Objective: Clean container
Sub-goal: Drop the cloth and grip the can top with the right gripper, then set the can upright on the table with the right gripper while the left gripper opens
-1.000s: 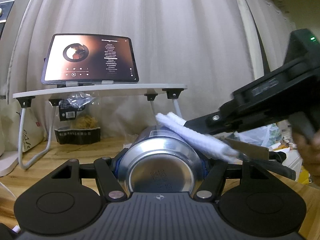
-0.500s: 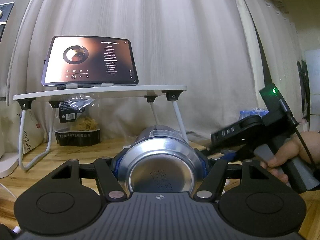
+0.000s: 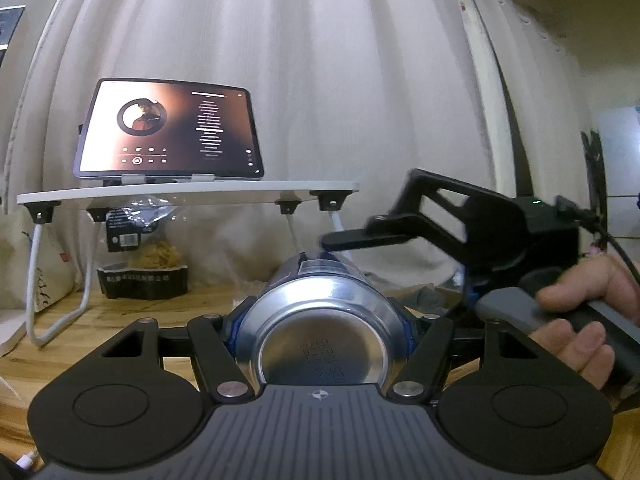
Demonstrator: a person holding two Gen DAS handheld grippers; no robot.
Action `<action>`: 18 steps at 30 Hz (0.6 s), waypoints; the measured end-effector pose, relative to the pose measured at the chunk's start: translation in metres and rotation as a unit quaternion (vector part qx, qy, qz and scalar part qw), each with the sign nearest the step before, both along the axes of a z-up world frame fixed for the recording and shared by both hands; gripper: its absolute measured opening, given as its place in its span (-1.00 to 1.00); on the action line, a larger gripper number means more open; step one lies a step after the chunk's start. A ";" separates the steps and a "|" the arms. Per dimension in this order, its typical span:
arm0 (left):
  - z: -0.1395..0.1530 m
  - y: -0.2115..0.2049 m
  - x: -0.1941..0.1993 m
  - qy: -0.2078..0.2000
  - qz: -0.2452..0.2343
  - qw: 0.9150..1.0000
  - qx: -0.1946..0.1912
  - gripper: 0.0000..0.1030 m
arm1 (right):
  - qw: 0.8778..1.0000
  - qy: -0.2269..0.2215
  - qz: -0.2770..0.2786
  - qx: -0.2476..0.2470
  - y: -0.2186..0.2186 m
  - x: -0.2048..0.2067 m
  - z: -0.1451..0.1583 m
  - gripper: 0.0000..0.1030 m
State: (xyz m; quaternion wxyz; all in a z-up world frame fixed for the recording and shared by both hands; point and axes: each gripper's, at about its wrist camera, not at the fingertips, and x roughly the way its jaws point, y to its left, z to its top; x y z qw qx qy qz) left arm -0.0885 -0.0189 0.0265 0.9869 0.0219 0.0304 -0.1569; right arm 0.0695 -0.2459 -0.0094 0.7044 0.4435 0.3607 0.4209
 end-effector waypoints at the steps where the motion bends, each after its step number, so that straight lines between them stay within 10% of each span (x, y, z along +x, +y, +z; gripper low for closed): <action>1: 0.000 0.000 0.001 0.001 0.000 1.000 0.000 0.34 | 1.000 0.005 0.009 0.006 0.004 0.002 -0.001 0.77; 10: 0.000 0.002 0.002 0.010 0.019 1.000 -0.012 0.34 | 0.996 -0.056 0.045 -0.045 0.031 -0.003 0.022 0.44; 13: -0.001 0.004 0.003 0.012 0.053 0.998 -0.018 0.74 | 0.988 -0.112 0.022 -0.101 0.034 -0.010 0.040 0.43; 16: -0.001 0.009 0.006 0.021 0.079 0.996 -0.029 0.96 | 0.959 -0.208 -0.036 -0.188 0.040 -0.013 0.062 0.43; 18: -0.001 0.009 0.008 0.029 0.088 0.995 -0.030 1.00 | 0.913 -0.290 -0.073 -0.277 0.052 -0.019 0.072 0.43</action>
